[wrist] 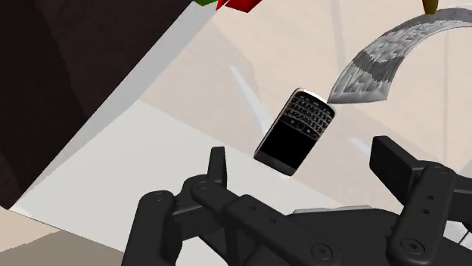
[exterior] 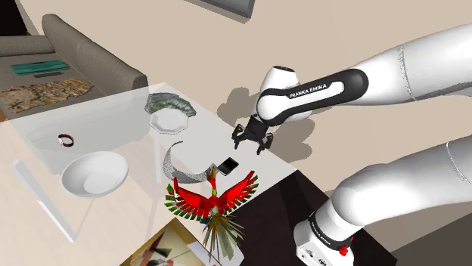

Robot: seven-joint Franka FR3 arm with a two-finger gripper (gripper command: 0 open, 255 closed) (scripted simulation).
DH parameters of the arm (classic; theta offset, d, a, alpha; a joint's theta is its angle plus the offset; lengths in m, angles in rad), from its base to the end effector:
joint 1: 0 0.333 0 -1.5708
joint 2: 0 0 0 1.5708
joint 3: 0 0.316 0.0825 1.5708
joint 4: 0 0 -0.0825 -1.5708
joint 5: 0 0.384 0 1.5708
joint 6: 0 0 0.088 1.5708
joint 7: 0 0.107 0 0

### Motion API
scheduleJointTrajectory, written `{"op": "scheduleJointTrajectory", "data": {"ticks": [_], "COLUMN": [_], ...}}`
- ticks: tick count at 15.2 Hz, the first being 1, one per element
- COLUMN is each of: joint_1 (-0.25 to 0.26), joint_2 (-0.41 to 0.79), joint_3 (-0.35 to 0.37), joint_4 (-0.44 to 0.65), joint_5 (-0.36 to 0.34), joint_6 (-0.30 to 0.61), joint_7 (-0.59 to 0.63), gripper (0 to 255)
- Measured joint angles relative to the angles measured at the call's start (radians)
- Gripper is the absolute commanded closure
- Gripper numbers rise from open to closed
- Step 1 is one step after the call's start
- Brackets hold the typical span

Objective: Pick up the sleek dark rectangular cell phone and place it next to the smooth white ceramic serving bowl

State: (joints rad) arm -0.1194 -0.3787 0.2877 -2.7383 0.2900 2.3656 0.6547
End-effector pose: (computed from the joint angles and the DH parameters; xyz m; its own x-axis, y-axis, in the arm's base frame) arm 0.3733 0.0593 0.3310 0.7559 -0.6514 -0.0649 -0.6546 -0.7525 -0.0725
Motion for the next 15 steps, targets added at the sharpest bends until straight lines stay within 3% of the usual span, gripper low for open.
{"op": "scheduleJointTrajectory", "data": {"ticks": [4, 8, 11, 15], "joint_1": [-0.050, -0.098, -0.085, -0.055], "joint_2": [0.197, 0.386, 0.522, 0.599], "joint_3": [0.064, 0.081, 0.043, 0.001], "joint_4": [0.033, 0.065, 0.114, 0.132], "joint_5": [-0.037, -0.158, -0.292, -0.360], "joint_6": [0.184, 0.350, 0.440, 0.499], "joint_7": [0.185, 0.407, 0.605, 0.683], "gripper": [0, 0, 0, 0]}}
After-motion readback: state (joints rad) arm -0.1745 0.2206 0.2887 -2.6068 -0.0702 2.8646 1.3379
